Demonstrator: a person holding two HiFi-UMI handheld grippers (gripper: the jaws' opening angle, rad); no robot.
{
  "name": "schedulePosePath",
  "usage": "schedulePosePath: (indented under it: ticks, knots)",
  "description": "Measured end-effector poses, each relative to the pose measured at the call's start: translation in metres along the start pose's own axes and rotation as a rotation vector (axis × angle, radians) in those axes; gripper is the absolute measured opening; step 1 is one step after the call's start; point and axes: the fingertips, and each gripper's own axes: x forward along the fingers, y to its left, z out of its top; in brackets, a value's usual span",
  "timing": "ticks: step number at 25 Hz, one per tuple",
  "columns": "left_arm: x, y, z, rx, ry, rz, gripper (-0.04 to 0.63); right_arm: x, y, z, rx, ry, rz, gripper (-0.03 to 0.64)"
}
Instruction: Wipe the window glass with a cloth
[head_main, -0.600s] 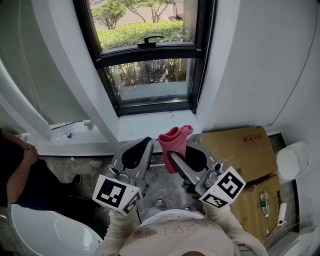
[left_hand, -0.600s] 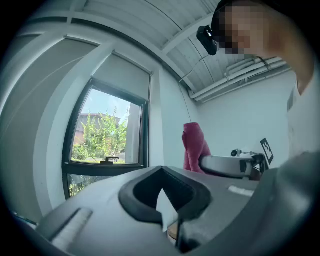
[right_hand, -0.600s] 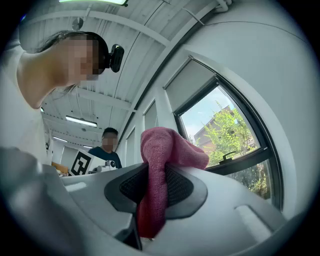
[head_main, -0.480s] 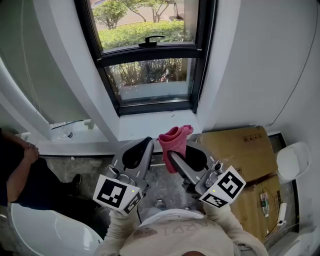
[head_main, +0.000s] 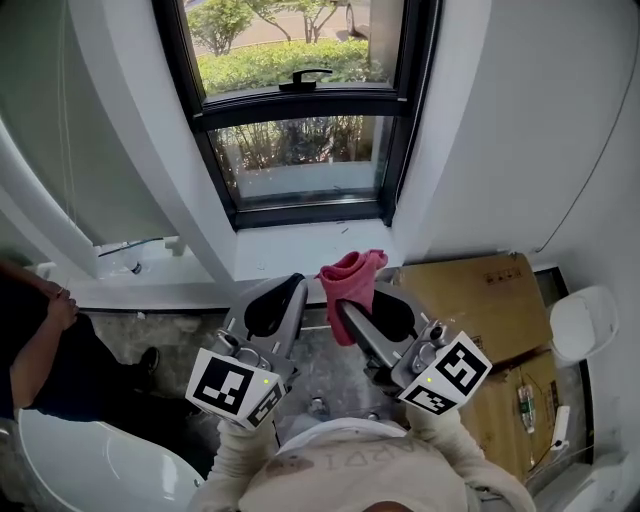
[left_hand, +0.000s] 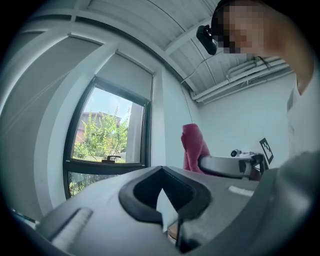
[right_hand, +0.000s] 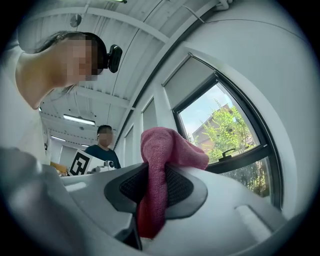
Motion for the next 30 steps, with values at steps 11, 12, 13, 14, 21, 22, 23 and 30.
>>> schedulePosePath:
  ticks: [11, 12, 13, 14, 21, 22, 23, 30]
  knots:
    - [-0.011, 0.062, 0.001, 0.044, -0.033, -0.028, 0.000, 0.052, 0.001, -0.015, -0.005, -0.005, -0.042, 0.106]
    - [-0.009, 0.066, 0.002, 0.043, -0.040, -0.031, 0.000, 0.054, -0.002, -0.017, -0.005, -0.003, -0.051, 0.106]
    - [-0.006, 0.069, 0.002, 0.042, -0.047, -0.035, 0.000, 0.057, -0.005, -0.018, -0.005, 0.001, -0.058, 0.106]
    - [-0.002, 0.074, 0.003, 0.041, -0.053, -0.040, 0.000, 0.061, -0.009, -0.019, -0.005, 0.004, -0.064, 0.106]
    - [0.051, 0.119, -0.007, 0.009, -0.039, -0.045, 0.000, 0.100, -0.065, -0.028, 0.022, 0.016, -0.066, 0.107]
    - [0.059, 0.123, -0.010, 0.007, -0.038, -0.043, 0.000, 0.103, -0.073, -0.030, 0.025, 0.012, -0.062, 0.107]
    - [0.066, 0.126, -0.013, 0.009, -0.037, -0.041, 0.000, 0.106, -0.082, -0.031, 0.027, 0.007, -0.058, 0.107]
    - [0.158, 0.171, -0.014, 0.024, -0.029, -0.024, 0.001, 0.148, -0.175, -0.023, 0.051, -0.015, -0.025, 0.107]
